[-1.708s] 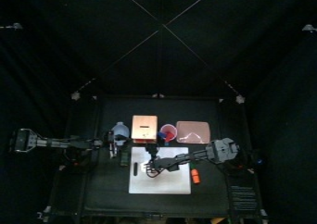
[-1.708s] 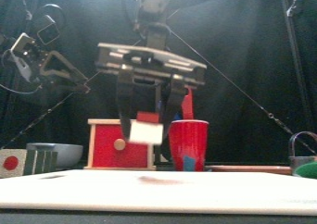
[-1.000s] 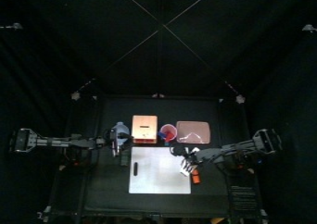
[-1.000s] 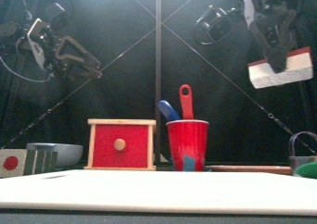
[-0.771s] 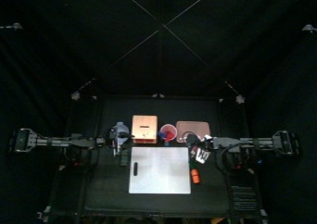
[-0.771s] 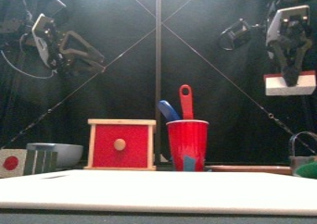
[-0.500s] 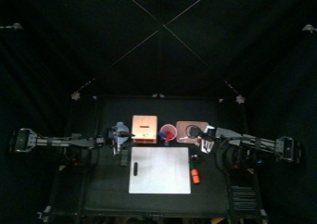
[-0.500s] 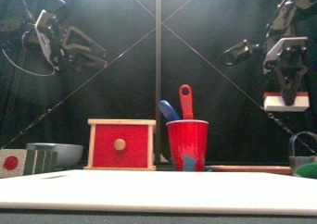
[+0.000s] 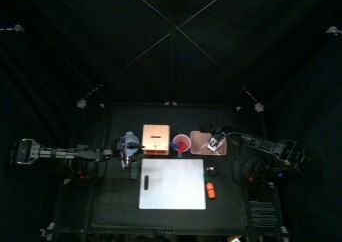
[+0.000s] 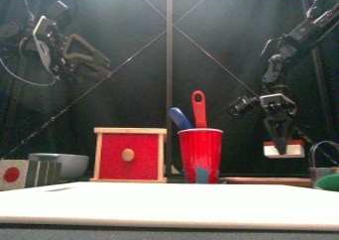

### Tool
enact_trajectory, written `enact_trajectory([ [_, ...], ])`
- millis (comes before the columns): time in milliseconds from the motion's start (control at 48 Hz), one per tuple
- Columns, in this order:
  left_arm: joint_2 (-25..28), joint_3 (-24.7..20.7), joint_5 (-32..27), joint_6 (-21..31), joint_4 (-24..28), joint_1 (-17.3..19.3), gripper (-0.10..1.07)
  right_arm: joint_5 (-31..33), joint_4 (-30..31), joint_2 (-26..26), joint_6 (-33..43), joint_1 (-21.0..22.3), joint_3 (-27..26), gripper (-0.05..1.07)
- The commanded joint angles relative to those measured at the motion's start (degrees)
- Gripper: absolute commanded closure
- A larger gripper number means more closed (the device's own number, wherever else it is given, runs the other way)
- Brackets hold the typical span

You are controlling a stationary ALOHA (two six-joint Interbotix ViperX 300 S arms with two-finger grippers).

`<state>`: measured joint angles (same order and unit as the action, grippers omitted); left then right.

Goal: Place salmon sushi on plate

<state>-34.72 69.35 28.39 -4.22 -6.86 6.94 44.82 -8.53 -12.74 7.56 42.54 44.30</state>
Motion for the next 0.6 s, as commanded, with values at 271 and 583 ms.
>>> enact_trajectory([
  [271, 0.00, -0.70, 0.26, 0.09, -2.99, 0.00, 0.16, -3.08, 0.62, 4.39, 23.99, 1.93, 2.11, 0.28],
  [583, 0.09, -0.35, 0.00, -0.18, -2.81, 0.79, 0.16, -5.89, 5.01, 6.06, 35.16, -0.79, 0.09, 0.23],
])
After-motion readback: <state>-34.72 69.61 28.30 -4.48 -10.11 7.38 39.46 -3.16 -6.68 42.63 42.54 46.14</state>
